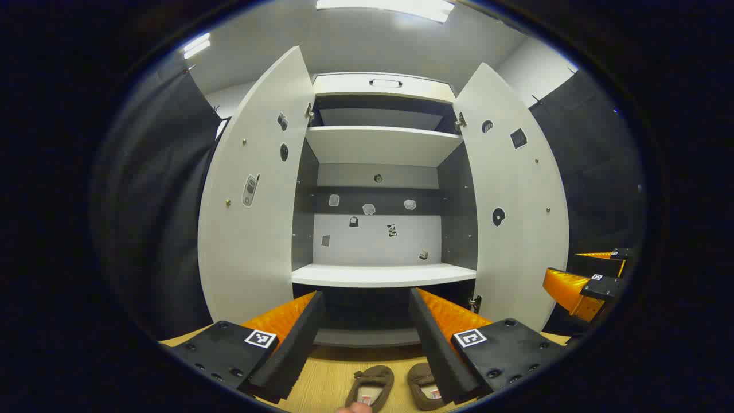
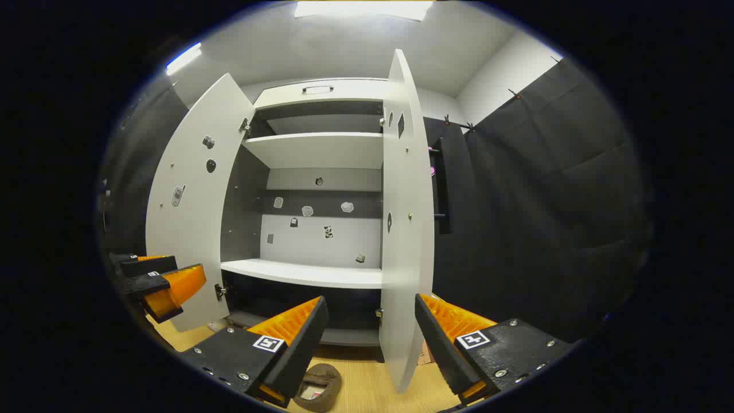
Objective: Grab one shoe with the right hand and put it into the shoe cabinet, grab the other shoe with the left hand and put it into the shoe cabinet; then close the right door with the right hand and the left door with the left hand.
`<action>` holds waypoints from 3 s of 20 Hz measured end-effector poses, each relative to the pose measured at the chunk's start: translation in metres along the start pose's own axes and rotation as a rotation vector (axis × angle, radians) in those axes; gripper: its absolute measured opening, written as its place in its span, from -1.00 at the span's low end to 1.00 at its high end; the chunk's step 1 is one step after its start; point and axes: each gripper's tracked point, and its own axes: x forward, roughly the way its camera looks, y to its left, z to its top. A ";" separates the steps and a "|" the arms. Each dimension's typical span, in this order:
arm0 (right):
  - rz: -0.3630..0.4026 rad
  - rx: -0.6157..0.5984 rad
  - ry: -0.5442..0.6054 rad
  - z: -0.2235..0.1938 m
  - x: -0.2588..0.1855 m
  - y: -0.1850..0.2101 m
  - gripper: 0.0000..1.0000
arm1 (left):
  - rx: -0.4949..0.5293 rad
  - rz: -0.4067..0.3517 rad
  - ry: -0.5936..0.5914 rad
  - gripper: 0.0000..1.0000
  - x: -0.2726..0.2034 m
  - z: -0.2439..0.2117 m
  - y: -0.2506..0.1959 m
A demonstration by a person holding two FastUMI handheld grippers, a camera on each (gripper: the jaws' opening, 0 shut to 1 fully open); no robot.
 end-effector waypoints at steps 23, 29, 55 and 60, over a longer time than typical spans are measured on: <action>0.003 -0.028 -0.006 0.000 -0.001 0.010 0.87 | -0.027 0.035 0.015 0.93 -0.002 -0.005 0.017; 0.066 -0.044 0.063 -0.027 0.014 0.031 0.87 | -0.016 0.049 0.009 0.93 -0.003 -0.002 0.023; 0.181 -0.106 0.848 -0.371 0.051 0.070 0.87 | -0.036 0.141 0.023 0.93 -0.008 -0.009 0.063; 0.177 -0.008 0.870 -0.395 0.069 0.077 0.68 | -0.024 0.140 0.025 0.93 -0.005 -0.010 0.064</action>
